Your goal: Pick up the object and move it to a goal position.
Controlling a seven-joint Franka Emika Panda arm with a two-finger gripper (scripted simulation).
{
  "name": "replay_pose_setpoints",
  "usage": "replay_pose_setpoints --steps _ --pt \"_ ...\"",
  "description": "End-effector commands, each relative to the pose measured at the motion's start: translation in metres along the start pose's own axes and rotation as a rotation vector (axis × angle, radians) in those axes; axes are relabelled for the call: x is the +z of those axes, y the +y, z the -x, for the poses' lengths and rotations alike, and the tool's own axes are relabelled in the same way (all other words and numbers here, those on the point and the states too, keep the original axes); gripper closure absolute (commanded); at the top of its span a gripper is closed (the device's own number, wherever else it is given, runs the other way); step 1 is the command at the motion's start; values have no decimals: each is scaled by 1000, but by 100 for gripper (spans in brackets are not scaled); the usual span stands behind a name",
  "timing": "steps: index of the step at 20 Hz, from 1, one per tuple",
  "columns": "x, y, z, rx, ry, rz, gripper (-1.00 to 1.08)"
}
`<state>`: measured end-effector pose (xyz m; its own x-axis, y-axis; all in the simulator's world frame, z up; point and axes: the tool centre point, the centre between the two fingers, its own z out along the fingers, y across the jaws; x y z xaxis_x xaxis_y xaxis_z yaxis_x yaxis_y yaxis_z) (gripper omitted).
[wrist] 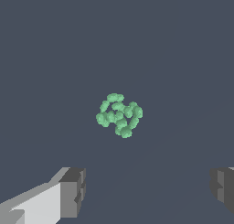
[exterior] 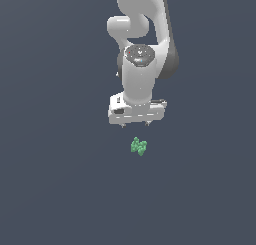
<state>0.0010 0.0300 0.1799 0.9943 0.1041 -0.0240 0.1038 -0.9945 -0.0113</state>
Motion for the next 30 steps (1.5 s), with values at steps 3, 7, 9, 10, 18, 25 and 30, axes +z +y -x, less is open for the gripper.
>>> replay_pose_setpoints --steps 3,7,9,10,18,25,30 --pt "6 -1 -3 -73 0 4 -92" --pt "13 -2 -6 -162 1 8 -92" --pt "17 -2 -7 -216 1 11 -92" --pt "19 -3 -8 -245 1 12 -92" --pt "38 -6 -16 -482 2 19 -92" --pt "54 -9 -22 -688 5 22 -92" --pt "65 -12 -26 -830 8 23 -92"
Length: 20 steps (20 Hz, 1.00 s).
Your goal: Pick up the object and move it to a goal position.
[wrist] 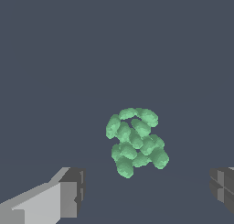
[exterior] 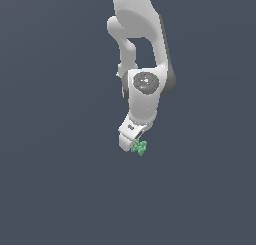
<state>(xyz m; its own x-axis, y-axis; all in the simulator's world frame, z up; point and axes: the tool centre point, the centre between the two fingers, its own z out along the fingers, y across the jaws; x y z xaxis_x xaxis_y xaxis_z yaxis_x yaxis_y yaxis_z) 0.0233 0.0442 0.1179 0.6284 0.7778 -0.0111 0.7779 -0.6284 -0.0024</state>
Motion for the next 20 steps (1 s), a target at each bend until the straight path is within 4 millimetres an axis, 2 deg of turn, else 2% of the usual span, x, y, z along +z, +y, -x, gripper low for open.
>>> replay_pose_setpoints --steps 1,10,20 --pt "5 0 -2 -68 2 1 -92" --pt "17 1 -8 -223 9 3 -92" --pt "21 1 -9 -255 10 4 -92"
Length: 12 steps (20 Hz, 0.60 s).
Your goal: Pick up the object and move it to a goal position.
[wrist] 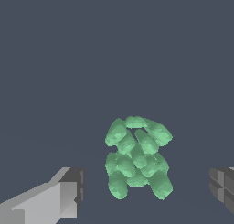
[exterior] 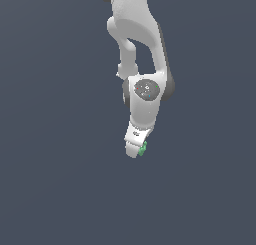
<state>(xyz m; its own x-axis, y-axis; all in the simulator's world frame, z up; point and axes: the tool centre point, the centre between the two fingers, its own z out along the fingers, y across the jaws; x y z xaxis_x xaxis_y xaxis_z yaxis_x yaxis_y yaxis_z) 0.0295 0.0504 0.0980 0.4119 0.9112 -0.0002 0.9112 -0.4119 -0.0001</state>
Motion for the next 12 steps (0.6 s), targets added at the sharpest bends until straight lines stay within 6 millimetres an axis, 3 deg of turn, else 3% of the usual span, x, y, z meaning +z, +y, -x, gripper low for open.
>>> replay_pose_setpoints --steps 1,12 --pt "3 0 0 -1 0 0 -92" --pt "48 -1 0 -5 0 0 -92"
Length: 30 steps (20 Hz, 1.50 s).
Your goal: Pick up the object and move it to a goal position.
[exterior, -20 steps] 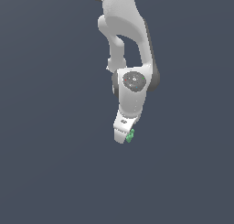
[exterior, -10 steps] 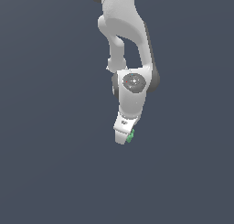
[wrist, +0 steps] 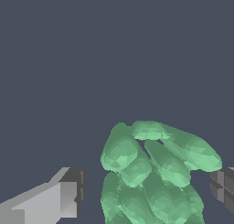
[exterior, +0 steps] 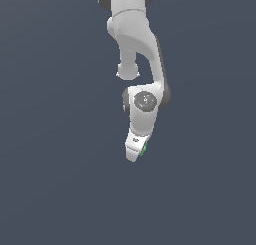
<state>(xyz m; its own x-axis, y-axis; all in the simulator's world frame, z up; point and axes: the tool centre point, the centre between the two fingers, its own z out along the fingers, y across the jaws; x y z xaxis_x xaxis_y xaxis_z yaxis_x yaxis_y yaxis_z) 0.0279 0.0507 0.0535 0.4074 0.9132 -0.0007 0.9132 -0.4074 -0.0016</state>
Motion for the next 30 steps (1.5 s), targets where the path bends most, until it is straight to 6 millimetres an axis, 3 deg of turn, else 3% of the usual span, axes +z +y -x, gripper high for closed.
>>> replay_pose_setpoints --steps 1,3,4,18,30 --pt "5 1 0 0 1 1 -92" --pt "5 1 -1 0 1 1 -92" --pt "5 1 -1 0 1 1 108" --pt "2 4 -2 0 1 2 108" --pt "-31 35 -23 0 1 2 108"
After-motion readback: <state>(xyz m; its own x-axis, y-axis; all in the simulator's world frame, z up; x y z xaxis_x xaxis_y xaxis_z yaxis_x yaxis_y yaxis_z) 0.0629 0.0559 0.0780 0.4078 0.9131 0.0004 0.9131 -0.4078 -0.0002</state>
